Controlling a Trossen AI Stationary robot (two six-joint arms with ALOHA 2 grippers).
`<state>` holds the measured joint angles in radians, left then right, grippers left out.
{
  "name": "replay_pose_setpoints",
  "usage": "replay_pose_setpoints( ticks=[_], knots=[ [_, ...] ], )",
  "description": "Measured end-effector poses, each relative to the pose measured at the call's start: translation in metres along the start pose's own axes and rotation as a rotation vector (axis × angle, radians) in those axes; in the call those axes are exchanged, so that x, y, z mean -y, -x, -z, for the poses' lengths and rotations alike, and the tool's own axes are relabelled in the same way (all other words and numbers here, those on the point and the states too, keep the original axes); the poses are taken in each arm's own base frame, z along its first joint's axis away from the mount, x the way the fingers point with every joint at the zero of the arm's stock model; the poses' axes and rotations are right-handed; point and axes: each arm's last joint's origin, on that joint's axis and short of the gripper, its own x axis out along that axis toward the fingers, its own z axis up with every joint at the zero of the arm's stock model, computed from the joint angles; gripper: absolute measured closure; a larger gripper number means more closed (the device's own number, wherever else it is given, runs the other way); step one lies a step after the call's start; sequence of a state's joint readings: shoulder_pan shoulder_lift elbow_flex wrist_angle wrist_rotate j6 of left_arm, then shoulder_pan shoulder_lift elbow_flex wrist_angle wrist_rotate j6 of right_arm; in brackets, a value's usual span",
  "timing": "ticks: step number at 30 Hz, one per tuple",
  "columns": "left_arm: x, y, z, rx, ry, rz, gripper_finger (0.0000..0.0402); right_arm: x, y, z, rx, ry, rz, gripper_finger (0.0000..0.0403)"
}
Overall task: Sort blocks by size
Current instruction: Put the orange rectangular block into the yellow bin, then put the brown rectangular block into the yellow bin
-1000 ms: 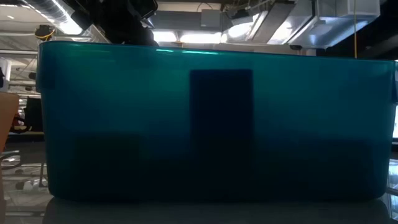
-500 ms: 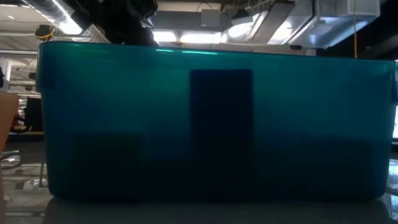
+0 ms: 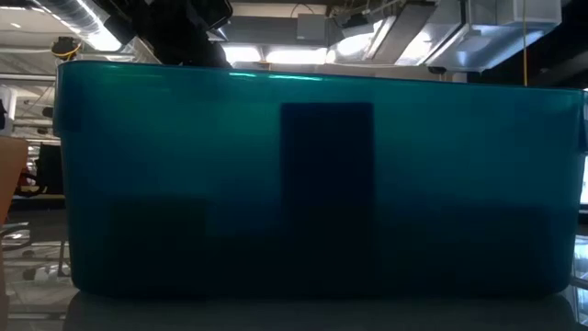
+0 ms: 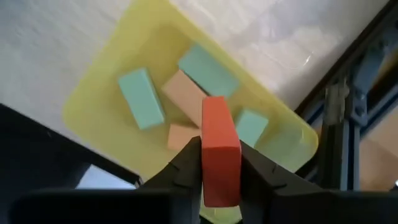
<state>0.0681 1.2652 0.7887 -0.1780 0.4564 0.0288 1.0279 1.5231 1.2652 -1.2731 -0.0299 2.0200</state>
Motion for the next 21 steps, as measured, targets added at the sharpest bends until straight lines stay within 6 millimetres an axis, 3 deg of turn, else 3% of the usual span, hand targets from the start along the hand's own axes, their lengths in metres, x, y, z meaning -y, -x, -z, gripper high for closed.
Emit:
replay_pose_setpoints(
  ticks=[12, 21],
  knots=[
    [0.000, 0.000, 0.000, 0.003, 0.001, 0.000, 0.0274, -0.003, -0.001, -0.003, 0.133, 0.005, -0.064, 0.0222],
    [0.000, 0.000, -0.007, 0.067, 0.045, -0.001, 0.0274, -0.017, 0.004, -0.040, 0.561, 0.199, -0.135, 0.0183]
  ],
)
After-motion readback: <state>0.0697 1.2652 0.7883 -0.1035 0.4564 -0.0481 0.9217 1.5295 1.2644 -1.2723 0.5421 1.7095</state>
